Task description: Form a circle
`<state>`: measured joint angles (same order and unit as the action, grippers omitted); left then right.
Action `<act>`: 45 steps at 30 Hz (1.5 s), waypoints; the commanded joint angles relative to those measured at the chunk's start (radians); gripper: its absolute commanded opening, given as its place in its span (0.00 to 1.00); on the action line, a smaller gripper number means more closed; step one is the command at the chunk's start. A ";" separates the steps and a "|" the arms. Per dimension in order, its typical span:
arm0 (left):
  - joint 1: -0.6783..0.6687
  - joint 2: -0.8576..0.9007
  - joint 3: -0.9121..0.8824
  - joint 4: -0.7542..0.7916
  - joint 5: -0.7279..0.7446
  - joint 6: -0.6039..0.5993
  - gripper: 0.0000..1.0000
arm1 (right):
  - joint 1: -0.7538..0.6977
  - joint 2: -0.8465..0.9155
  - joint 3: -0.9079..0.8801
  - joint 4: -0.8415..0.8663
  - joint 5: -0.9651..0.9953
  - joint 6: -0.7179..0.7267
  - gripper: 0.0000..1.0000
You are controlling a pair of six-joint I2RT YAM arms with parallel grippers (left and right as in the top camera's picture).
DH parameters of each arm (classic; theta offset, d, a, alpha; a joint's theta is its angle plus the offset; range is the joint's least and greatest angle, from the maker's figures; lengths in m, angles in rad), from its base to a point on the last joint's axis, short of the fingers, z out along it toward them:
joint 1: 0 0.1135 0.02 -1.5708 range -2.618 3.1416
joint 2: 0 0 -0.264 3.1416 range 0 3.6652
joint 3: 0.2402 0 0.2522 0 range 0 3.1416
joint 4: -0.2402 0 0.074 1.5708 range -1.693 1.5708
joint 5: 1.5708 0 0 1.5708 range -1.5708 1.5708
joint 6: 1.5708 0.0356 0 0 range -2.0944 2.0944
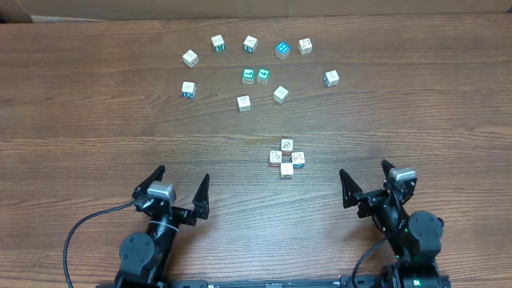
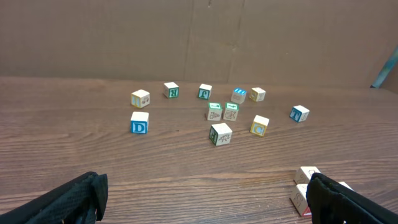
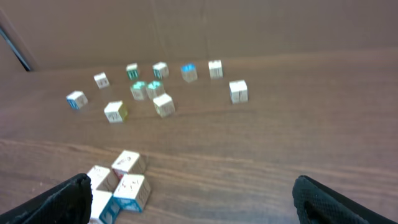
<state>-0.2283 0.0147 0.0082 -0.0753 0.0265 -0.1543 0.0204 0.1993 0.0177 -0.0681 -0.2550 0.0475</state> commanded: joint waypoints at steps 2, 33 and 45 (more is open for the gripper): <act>0.006 -0.011 -0.003 -0.001 0.014 -0.006 1.00 | -0.003 -0.074 -0.010 0.004 0.006 -0.011 1.00; 0.006 -0.011 -0.003 -0.001 0.014 -0.007 1.00 | -0.003 -0.197 -0.010 0.006 0.008 -0.007 1.00; 0.006 -0.011 -0.003 -0.001 0.014 -0.006 1.00 | -0.003 -0.196 -0.010 0.006 0.008 -0.008 1.00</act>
<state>-0.2283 0.0151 0.0082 -0.0753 0.0265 -0.1543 0.0204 0.0135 0.0177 -0.0681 -0.2546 0.0448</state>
